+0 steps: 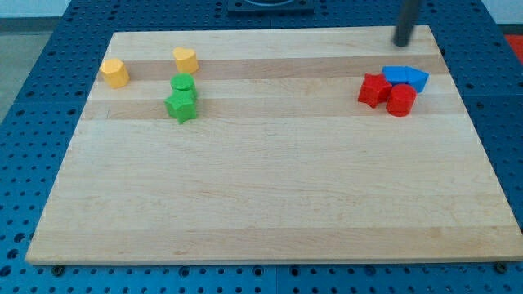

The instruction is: Push the group of blocks slightly down

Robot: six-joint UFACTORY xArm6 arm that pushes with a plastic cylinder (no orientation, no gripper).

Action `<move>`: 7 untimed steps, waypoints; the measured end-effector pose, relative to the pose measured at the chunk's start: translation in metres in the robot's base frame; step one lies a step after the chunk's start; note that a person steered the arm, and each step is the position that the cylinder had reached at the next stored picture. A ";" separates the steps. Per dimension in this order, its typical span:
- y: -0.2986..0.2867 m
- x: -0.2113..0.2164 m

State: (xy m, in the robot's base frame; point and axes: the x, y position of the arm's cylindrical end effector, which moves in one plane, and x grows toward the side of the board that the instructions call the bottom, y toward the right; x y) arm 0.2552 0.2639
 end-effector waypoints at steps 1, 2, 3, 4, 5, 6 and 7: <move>0.024 0.054; 0.001 0.067; -0.034 0.088; -0.041 0.089; -0.030 0.089; -0.015 0.089; -0.015 0.093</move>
